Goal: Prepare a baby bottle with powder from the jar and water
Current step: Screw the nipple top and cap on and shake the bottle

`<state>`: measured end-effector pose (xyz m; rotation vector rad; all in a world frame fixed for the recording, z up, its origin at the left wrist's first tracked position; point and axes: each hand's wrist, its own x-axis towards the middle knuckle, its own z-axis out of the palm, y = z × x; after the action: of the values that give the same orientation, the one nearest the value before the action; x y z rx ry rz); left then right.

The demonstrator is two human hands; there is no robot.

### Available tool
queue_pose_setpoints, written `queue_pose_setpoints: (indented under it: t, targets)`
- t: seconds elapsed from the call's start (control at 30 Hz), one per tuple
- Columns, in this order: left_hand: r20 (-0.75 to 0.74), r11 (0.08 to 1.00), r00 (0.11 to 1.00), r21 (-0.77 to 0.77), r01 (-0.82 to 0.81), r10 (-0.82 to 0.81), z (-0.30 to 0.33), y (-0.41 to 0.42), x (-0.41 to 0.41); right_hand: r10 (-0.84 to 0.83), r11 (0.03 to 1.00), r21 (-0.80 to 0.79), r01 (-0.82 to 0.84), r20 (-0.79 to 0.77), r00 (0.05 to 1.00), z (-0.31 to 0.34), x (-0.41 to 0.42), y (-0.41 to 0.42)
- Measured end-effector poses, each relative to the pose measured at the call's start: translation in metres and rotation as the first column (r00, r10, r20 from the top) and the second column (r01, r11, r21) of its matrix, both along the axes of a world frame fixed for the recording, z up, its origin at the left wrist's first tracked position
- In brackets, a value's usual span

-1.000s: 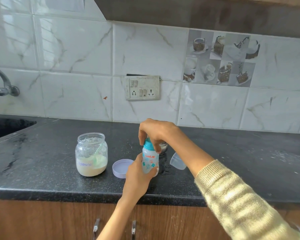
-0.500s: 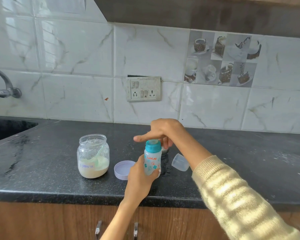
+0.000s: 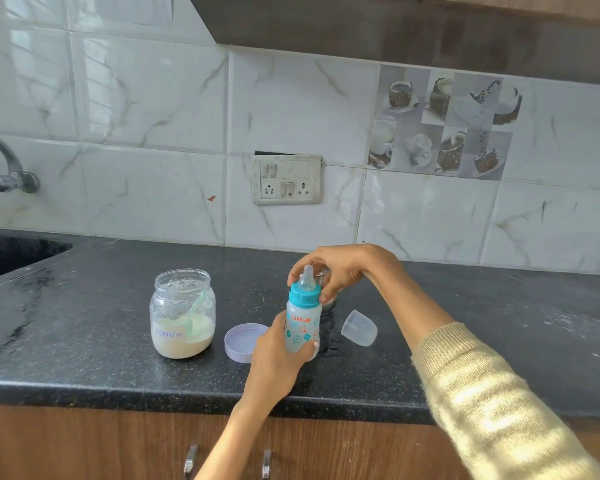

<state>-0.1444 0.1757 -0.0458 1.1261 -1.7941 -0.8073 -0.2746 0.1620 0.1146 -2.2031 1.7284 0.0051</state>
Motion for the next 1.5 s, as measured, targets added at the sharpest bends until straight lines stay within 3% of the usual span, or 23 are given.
queue_pose_setpoints:
  t: [0.17, 0.3, 0.5, 0.7, 0.97, 1.07, 1.2, 1.37, 1.43, 1.5]
  targets:
    - [-0.002, 1.0, 1.0, -0.012, -0.008, 0.008, 0.0, 0.0, 0.0, 0.011, 1.0, -0.018, -0.01, 0.031, 0.999, -0.004, -0.006, -0.004]
    - [-0.035, 1.0, 0.999, -0.007, 0.002, -0.002, 0.0, 0.001, 0.0, -0.138, 0.989, -0.039, 0.141, 0.088, 0.987, -0.007, -0.005, 0.003]
    - [-0.074, 1.0, 0.997, -0.006, 0.021, -0.021, -0.002, 0.0, 0.001, -0.255, 0.889, -0.408, 0.209, -0.062, 0.965, -0.029, 0.006, 0.013]
    - [-0.053, 1.0, 0.999, -0.022, 0.009, -0.011, 0.0, 0.002, 0.001, -0.109, 0.979, -0.172, 0.112, 0.028, 0.994, -0.015, -0.001, 0.01]
    - [-0.009, 1.0, 1.0, -0.015, -0.01, 0.01, 0.0, 0.0, 0.0, 0.038, 0.994, -0.099, -0.034, 0.046, 0.998, -0.017, -0.005, 0.003]
    - [-0.027, 1.0, 1.0, -0.02, 0.001, -0.001, 0.0, 0.001, 0.0, -0.012, 0.989, -0.145, 0.027, 0.098, 0.995, -0.023, -0.007, 0.006]
    - [-0.061, 0.999, 0.998, -0.029, 0.013, -0.015, 0.001, 0.003, 0.001, -0.215, 0.914, -0.293, 0.28, 0.234, 0.948, -0.04, 0.001, 0.008]
    - [-0.086, 0.998, 0.995, -0.05, 0.04, -0.044, 0.0, 0.003, 0.002, -0.297, 0.834, -0.431, 0.344, 0.175, 0.939, -0.047, 0.013, 0.01]
    - [-0.092, 0.998, 0.995, -0.054, 0.04, -0.045, 0.0, 0.003, 0.002, -0.303, 0.843, -0.41, 0.348, 0.174, 0.937, -0.047, 0.012, 0.011]
    - [-0.08, 0.998, 0.996, -0.06, 0.029, -0.034, 0.0, 0.004, 0.002, -0.269, 0.907, -0.271, 0.322, 0.217, 0.938, -0.042, 0.006, 0.018]
